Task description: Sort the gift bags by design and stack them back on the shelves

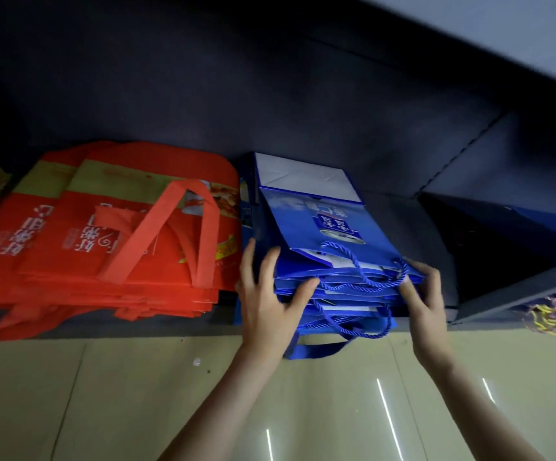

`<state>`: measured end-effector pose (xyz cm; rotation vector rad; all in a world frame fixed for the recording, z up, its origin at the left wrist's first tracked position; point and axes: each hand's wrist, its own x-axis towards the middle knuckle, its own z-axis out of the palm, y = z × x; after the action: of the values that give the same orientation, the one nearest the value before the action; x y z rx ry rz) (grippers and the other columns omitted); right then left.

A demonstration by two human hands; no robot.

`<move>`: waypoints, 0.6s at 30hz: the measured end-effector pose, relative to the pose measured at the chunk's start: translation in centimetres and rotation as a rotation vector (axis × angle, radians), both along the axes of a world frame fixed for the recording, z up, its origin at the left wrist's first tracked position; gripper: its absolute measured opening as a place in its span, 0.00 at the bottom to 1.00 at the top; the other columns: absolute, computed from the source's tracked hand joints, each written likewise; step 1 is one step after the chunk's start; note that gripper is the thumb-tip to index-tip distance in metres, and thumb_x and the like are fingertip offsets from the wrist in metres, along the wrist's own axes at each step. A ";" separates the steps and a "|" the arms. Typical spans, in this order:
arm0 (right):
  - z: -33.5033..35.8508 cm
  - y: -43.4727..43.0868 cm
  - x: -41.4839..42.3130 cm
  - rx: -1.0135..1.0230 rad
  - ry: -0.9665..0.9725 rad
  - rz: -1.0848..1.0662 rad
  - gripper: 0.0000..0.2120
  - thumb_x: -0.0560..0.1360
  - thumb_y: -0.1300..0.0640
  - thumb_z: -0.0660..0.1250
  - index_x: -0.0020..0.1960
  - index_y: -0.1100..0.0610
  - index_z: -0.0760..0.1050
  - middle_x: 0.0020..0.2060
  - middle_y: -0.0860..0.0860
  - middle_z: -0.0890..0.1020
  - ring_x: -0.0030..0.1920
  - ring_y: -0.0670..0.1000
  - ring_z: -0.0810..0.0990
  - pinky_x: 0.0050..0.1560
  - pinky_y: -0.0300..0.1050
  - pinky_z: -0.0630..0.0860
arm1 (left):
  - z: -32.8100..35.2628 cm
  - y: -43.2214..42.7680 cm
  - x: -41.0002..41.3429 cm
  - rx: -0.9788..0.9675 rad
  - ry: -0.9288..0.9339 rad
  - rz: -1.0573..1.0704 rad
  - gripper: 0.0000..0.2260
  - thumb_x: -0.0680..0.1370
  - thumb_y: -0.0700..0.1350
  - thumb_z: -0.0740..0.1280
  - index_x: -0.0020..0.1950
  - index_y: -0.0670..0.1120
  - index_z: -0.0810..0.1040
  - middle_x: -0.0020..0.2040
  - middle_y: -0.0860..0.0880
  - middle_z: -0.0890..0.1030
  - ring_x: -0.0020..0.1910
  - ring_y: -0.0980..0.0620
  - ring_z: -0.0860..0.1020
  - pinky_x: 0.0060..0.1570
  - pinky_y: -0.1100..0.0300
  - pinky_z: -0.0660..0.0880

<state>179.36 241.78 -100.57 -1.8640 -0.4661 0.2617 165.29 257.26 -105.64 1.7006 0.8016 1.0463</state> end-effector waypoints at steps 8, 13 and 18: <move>2.9 1.6 -3.8 -0.695 -1.094 0.211 0.36 0.75 0.35 0.54 0.77 0.51 0.54 0.76 0.49 0.56 0.77 0.51 0.50 0.72 0.55 0.42 | -0.6 1.1 -3.3 -0.012 0.040 -0.240 0.50 0.61 0.73 0.69 0.75 0.56 0.51 0.77 0.43 0.55 0.76 0.49 0.55 0.69 0.69 0.54; -0.6 4.2 -6.9 -0.820 -1.395 0.387 0.49 0.70 0.30 0.61 0.79 0.52 0.42 0.78 0.54 0.46 0.77 0.55 0.47 0.74 0.60 0.48 | -2.3 -0.1 -5.0 0.068 0.367 -0.185 0.49 0.63 0.59 0.76 0.75 0.39 0.57 0.71 0.37 0.67 0.68 0.37 0.68 0.65 0.45 0.68; 0.0 5.4 -6.9 -0.809 -1.387 0.313 0.61 0.57 0.30 0.72 0.78 0.53 0.46 0.73 0.57 0.59 0.71 0.56 0.61 0.68 0.57 0.57 | -1.8 -1.2 -4.6 -0.099 0.391 -0.194 0.45 0.68 0.48 0.77 0.77 0.41 0.54 0.73 0.42 0.66 0.70 0.44 0.68 0.63 0.56 0.67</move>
<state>172.44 247.18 -100.55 -2.5341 -1.7892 -0.8498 160.64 256.03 -107.47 1.8815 0.8951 0.5392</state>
